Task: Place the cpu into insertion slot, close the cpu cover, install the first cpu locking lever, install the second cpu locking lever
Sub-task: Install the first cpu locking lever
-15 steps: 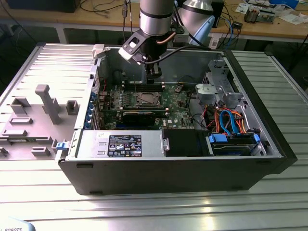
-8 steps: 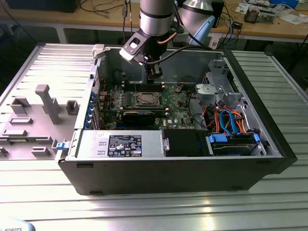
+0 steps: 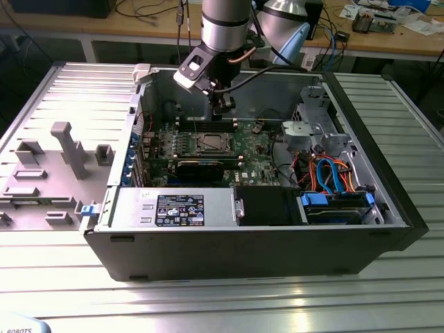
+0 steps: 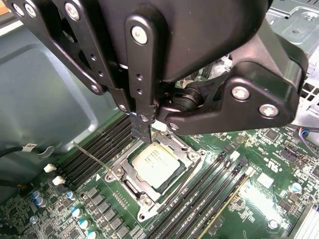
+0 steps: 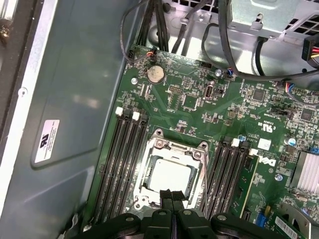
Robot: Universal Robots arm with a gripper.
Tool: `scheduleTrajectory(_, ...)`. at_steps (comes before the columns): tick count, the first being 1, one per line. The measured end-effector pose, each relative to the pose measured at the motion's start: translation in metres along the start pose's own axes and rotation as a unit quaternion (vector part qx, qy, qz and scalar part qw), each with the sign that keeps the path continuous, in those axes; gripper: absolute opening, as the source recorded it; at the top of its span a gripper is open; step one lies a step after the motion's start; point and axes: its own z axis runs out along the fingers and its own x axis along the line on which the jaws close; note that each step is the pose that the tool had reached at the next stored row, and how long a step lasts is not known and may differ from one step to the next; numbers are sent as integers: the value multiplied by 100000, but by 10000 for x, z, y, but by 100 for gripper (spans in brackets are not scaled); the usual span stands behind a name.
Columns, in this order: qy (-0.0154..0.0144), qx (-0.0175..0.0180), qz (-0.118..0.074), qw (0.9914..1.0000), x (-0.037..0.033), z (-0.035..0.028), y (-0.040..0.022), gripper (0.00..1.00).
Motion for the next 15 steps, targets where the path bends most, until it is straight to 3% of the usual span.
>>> scheduleTrajectory(5,4,95,-1258,99992,0,0,0,11)
scheduleTrajectory(15,6,100,-1342,99991,0,0,0,11)
